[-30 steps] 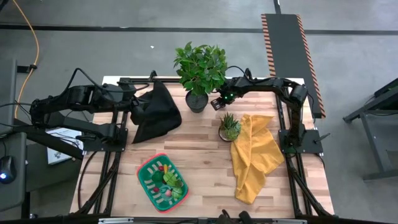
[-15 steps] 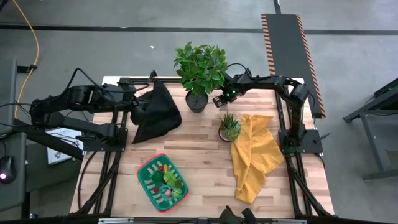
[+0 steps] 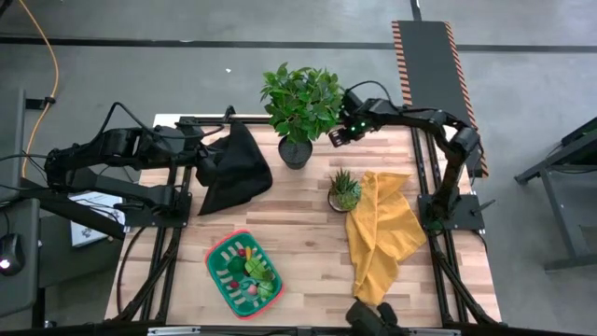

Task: Pick and placing Produce into tupperware
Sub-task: Put the black cherry into the blue basket

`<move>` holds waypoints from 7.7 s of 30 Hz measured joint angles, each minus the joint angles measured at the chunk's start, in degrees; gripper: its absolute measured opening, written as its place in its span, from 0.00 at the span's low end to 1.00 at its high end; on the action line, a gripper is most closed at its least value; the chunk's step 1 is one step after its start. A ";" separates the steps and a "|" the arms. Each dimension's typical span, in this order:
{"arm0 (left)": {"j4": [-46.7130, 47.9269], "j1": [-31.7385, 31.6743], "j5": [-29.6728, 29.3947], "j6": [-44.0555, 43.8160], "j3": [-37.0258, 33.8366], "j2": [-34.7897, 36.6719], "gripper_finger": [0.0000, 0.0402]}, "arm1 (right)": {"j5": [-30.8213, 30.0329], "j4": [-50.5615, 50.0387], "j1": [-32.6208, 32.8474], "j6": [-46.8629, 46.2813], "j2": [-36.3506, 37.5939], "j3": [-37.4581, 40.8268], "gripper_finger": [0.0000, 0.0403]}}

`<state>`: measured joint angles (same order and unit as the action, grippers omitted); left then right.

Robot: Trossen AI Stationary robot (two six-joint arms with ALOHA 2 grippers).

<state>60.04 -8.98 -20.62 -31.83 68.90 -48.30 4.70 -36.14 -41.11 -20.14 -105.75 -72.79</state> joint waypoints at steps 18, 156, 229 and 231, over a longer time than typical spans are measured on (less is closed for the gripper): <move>-0.03 -0.01 -0.07 0.00 0.00 0.01 0.02 | 2.06 -5.53 -3.12 3.70 14.70 0.00 0.26; -57.08 11.35 21.40 -35.52 0.00 -25.85 0.47 | -13.19 32.46 58.87 -8.70 26.97 0.00 0.26; -64.16 12.75 23.66 -36.98 0.02 -29.00 0.47 | -7.28 37.67 57.97 -6.53 24.47 0.00 0.26; -64.11 12.75 24.09 -36.98 0.01 -29.07 0.47 | -7.27 37.24 57.97 -6.51 24.54 0.00 0.26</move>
<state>-4.06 3.77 3.47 -68.82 68.91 -77.37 -2.57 1.10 16.86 -26.65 -81.20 -72.79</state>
